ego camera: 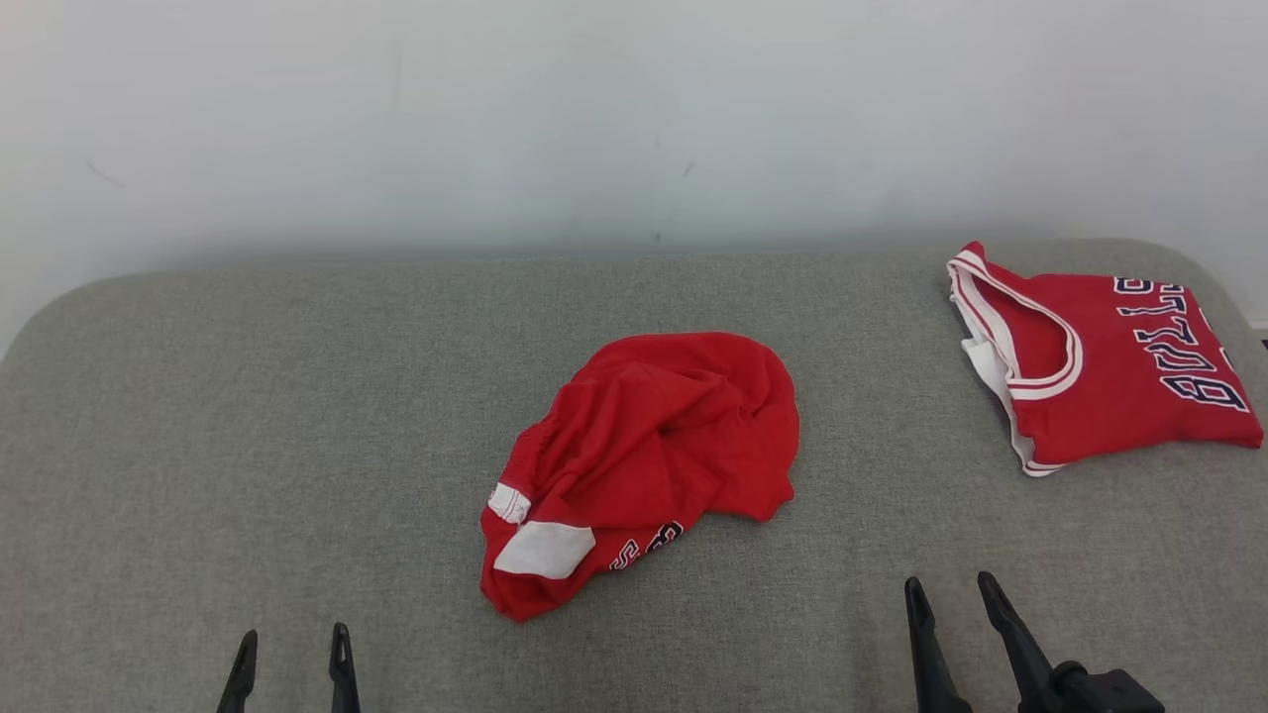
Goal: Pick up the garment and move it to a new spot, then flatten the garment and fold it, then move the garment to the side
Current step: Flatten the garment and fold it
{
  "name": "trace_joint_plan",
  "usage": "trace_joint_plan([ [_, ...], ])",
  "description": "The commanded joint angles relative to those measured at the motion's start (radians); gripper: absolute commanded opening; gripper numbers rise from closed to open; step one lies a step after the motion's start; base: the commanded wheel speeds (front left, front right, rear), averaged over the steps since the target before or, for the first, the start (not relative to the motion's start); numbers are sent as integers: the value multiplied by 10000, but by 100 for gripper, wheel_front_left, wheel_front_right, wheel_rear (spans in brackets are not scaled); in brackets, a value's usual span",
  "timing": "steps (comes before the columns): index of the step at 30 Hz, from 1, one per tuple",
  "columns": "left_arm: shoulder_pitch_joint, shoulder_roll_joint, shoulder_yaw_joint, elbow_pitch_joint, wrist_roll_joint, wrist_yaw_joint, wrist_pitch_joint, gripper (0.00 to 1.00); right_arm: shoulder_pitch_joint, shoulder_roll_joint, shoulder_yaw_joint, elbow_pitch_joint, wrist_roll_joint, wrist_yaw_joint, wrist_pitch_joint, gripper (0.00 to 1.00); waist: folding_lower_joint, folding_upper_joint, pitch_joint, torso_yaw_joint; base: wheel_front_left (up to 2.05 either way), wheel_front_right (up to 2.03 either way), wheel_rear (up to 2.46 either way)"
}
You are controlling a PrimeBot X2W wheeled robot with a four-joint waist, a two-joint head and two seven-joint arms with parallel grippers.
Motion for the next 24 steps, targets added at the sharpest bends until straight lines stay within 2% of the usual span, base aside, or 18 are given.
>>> trace_joint_plan([
  [1, -95, -11, -10, -72, -37, 64, -27, 100, 21, 1, 24, -10, 45, -18, -4, 100, 0, 0, 16, -6, 0, 0, 0],
  [24, -2, -13, -187, -219, -14, 269, -27, 100, 20, 1, 51, 58, 15, -18, -4, 100, 0, 0, 90, -5, 0, 0, 0],
])
